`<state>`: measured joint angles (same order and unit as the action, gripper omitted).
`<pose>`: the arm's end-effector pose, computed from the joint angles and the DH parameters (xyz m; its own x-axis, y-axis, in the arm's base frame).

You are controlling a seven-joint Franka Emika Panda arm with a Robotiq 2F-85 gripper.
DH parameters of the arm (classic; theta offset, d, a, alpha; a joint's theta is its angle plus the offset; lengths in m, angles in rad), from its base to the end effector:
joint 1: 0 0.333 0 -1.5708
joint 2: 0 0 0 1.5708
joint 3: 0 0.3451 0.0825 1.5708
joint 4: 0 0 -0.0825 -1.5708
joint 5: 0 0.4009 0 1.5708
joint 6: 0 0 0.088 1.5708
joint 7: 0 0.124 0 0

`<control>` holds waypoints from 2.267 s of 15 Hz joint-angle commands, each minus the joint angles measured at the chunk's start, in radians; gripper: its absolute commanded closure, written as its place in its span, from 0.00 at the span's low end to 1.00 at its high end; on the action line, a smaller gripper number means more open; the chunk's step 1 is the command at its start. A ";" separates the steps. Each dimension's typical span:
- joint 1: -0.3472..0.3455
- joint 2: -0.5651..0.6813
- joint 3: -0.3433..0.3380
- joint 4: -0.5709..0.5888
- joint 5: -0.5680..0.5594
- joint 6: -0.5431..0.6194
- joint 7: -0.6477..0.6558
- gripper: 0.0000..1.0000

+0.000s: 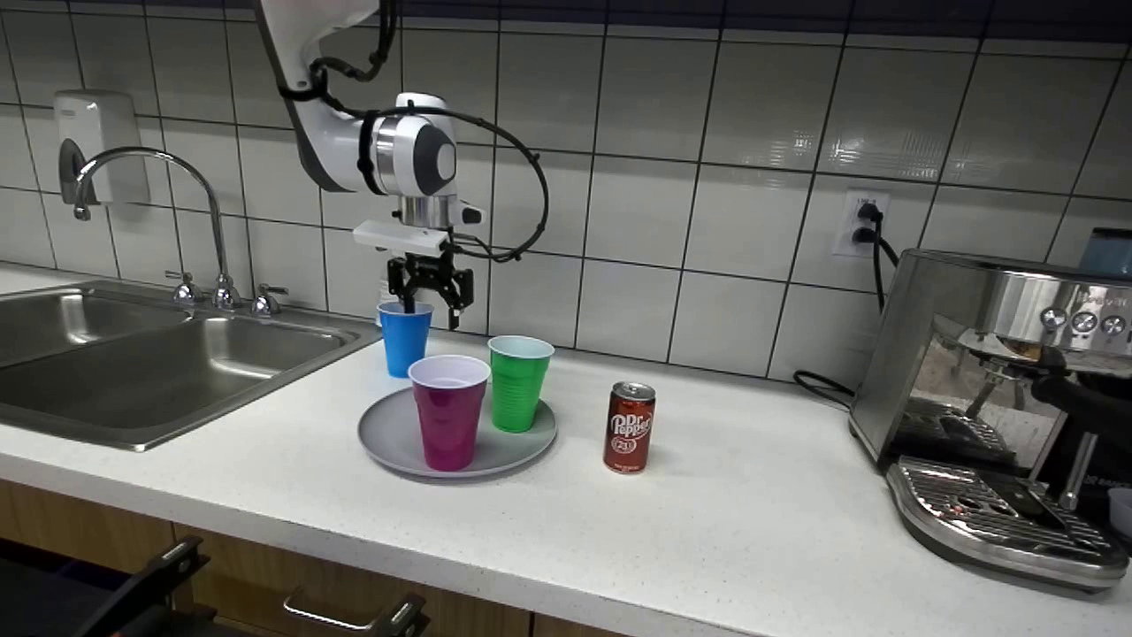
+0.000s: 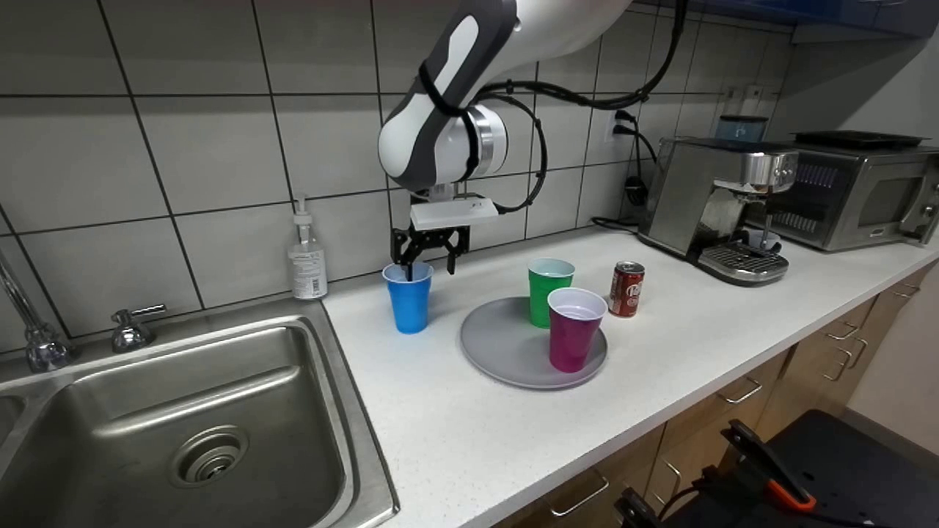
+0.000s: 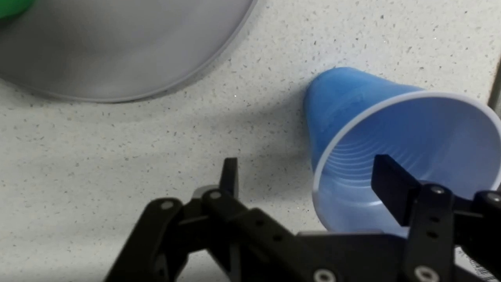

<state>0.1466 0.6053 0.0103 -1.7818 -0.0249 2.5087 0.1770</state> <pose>0.6928 0.1089 0.2219 0.9926 -0.0037 0.1213 -0.0025 -0.9999 -0.0103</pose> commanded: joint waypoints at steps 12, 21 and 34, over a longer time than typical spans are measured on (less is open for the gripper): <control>0.011 0.000 -0.001 0.028 -0.003 -0.032 0.016 1.00; -0.005 -0.053 0.008 -0.063 0.009 0.015 -0.007 0.99; -0.010 -0.223 0.011 -0.287 -0.002 0.106 -0.024 0.99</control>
<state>0.1463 0.4500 0.0122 -1.9951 -0.0244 2.5846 0.1726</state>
